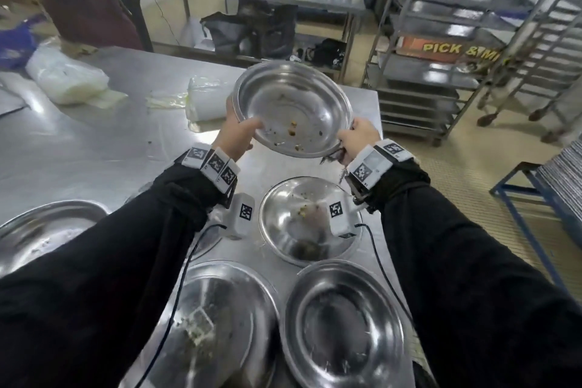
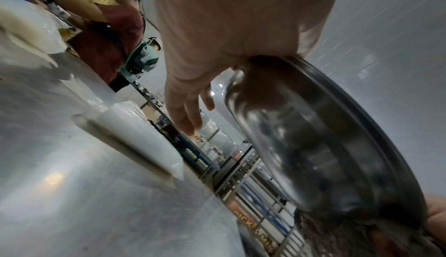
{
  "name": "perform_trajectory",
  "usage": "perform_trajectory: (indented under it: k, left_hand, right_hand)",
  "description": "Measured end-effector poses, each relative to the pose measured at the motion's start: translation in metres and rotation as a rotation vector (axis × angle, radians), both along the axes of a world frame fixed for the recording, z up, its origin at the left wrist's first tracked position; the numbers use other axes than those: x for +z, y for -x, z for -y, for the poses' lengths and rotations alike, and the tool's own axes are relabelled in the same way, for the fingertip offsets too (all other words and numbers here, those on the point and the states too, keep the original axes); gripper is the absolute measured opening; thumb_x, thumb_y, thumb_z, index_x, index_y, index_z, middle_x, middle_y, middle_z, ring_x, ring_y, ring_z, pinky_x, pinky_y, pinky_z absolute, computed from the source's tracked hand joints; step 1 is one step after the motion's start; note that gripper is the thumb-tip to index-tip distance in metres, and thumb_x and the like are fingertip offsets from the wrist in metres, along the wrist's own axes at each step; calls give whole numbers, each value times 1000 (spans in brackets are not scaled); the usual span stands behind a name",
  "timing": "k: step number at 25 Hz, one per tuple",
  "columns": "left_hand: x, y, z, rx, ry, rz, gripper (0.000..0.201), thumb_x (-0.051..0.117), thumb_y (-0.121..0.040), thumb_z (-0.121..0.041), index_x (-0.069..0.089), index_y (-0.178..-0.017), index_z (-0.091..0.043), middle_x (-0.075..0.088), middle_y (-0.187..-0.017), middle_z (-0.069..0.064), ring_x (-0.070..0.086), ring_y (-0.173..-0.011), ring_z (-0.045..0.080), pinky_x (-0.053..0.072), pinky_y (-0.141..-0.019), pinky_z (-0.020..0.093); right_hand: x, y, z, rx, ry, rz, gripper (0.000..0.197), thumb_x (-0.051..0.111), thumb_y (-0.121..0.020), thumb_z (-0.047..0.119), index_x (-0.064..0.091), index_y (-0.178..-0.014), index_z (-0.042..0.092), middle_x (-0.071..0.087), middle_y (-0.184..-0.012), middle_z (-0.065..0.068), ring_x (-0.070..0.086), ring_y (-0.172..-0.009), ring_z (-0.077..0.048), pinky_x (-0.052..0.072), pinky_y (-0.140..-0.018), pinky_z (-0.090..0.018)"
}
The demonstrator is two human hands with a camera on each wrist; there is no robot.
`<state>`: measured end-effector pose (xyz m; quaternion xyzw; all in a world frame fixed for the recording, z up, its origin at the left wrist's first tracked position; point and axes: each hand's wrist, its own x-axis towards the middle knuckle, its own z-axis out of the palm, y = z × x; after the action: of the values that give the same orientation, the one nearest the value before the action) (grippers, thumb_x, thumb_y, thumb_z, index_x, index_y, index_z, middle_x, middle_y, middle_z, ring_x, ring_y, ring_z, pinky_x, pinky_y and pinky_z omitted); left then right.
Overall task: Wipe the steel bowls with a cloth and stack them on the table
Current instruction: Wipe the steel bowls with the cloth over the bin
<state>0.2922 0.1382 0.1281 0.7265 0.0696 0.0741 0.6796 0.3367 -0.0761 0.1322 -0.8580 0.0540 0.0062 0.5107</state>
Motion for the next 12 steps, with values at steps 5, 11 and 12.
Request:
perform_trajectory:
  k: [5,11,12]
  left_hand:
    - [14,58,107,-176,202,-49,67,50,-73,-2,33,-135,-20,56,-118,14,67,-93,33,58,-69,43]
    - [-5,124,236,-307,248,-136,27,50,-91,-6,50,-117,-14,62,-106,20,66,-83,27,60,-67,39]
    - [-13,134,254,-314,252,-141,31,50,-93,-9,47,-124,-13,61,-110,21,66,-84,28,59,-62,36]
  right_hand:
    - [29,93,110,-77,-49,63,13,49,-85,0,55,-95,4,60,-77,-10,55,-38,-5,35,-33,-12]
    - [10,200,238,-206,54,53,25,52,-92,13,52,-117,17,61,-97,-2,56,-68,-5,39,-42,-13]
    - [-1,214,258,-226,60,54,25,53,-93,16,53,-118,17,60,-100,-1,55,-71,-4,40,-47,-13]
